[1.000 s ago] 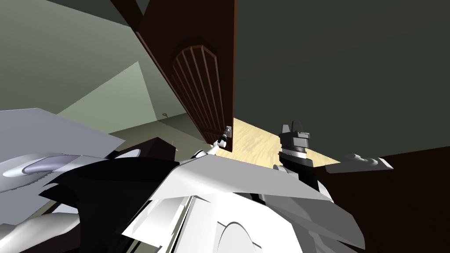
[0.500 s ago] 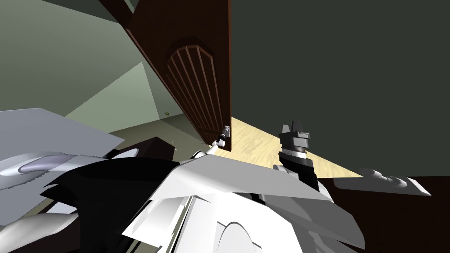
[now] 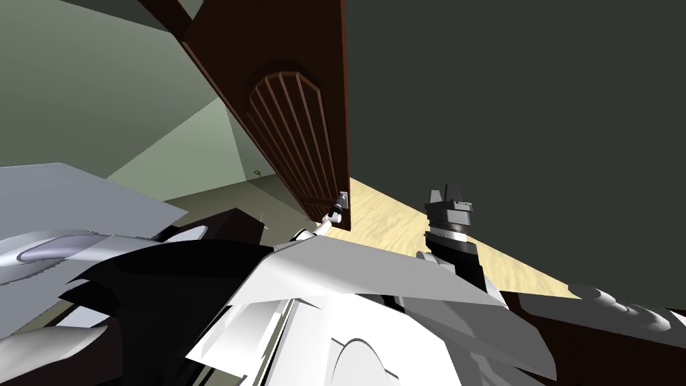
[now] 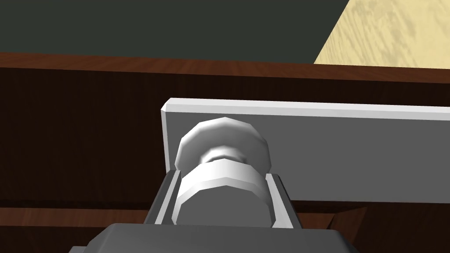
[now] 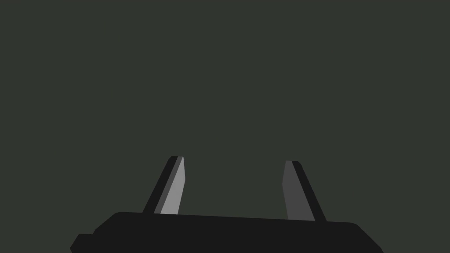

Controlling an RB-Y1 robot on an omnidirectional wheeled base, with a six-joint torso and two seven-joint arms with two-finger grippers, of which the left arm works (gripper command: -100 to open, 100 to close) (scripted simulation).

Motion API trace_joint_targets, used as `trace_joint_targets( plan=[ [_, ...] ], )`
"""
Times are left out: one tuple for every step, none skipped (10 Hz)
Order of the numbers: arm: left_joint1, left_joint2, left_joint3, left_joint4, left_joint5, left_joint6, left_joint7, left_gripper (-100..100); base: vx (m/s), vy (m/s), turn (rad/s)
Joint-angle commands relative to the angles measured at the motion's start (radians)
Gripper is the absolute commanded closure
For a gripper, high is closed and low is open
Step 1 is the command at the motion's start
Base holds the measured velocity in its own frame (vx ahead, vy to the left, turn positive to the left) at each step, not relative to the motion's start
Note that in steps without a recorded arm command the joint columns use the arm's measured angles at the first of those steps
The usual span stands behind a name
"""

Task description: Push the door open

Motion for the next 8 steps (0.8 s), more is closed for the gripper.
trace_joint_targets(
  plan=[
    [-0.004, 0.006, 0.024, -0.007, 0.003, 0.004, -0.007, 100, 0.123, -0.141, 0.053],
    [-0.005, 0.007, 0.034, -0.004, 0.005, 0.003, -0.009, 100, 0.145, -0.126, 0.066],
    [-0.006, 0.007, 0.043, -0.001, 0.006, 0.002, -0.011, 100, 0.145, -0.117, 0.064],
    [-0.007, 0.008, 0.053, 0.002, 0.007, 0.002, -0.013, 100, 0.171, -0.141, 0.058],
    [-0.008, 0.009, 0.062, 0.005, 0.008, 0.001, -0.014, 100, 0.148, -0.141, 0.065],
    [-0.006, 0.011, 0.055, 0.011, 0.007, 0.0, -0.012, 100, 0.062, -0.053, 0.043],
    [-0.009, 0.019, 0.075, 0.016, 0.011, -0.005, -0.014, 100, 0.12, -0.054, 0.047],
    [-0.009, 0.02, 0.08, 0.017, 0.012, -0.006, -0.015, 100, 0.135, -0.095, 0.07]
  ],
)
